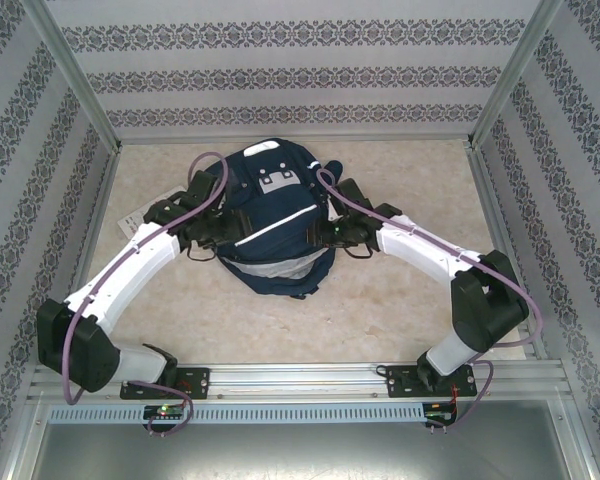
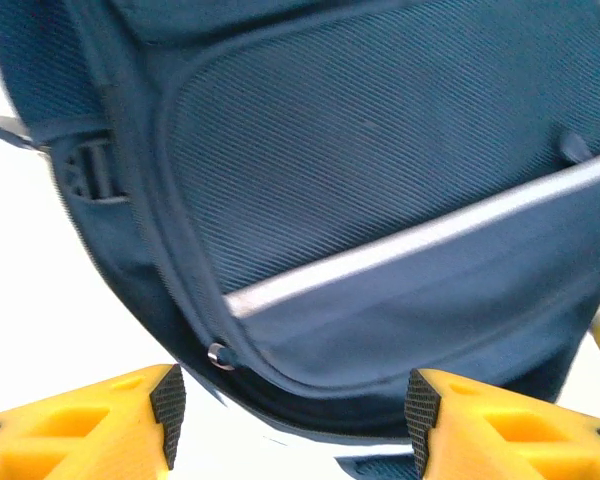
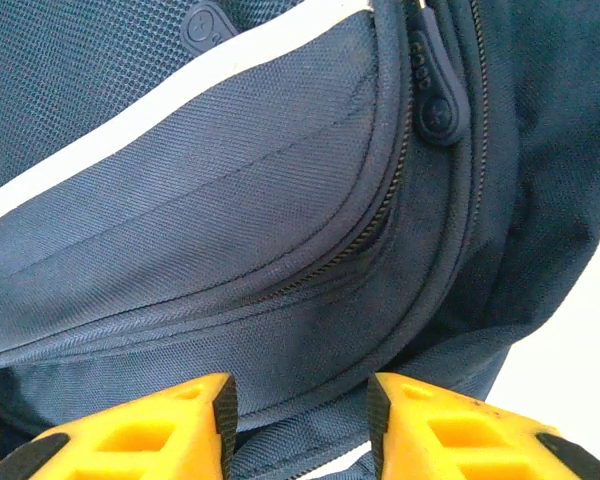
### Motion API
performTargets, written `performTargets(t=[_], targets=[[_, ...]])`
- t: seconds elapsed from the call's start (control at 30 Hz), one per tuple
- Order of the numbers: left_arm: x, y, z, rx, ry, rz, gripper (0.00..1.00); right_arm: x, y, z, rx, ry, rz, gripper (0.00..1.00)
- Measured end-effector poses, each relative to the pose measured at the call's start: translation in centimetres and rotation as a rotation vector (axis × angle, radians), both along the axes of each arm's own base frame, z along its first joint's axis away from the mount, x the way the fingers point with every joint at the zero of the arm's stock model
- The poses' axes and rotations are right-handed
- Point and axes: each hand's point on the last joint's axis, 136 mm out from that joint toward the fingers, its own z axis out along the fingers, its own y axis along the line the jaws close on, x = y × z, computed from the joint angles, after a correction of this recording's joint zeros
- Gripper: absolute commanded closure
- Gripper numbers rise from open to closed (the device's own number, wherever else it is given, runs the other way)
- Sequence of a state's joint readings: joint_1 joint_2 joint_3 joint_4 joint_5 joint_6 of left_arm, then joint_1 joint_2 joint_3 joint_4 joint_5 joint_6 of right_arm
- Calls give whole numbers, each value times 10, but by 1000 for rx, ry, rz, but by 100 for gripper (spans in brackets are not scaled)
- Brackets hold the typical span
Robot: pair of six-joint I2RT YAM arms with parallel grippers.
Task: Pack the student bag
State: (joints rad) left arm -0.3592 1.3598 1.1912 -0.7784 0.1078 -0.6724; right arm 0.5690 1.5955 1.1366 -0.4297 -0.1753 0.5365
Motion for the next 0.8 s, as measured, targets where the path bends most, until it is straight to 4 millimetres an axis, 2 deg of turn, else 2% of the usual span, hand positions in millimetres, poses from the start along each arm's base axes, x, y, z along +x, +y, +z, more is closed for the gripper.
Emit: performTargets(t=[0.2, 0.4, 0.6, 0.73, 0.8], targets=[[18, 60, -31, 34, 85, 165, 37, 9, 6, 3, -10, -9, 11, 58], [43, 139, -61, 64, 169, 367, 40, 17, 20, 20, 13, -50, 35, 58], [112, 209, -81, 36, 166, 501, 42, 7, 43, 32, 25, -80, 104, 58], [161, 240, -97, -11, 150, 538, 43, 0, 50, 32, 24, -75, 127, 58], [180, 253, -108, -30, 149, 551, 44, -4, 52, 33, 25, -74, 134, 58]])
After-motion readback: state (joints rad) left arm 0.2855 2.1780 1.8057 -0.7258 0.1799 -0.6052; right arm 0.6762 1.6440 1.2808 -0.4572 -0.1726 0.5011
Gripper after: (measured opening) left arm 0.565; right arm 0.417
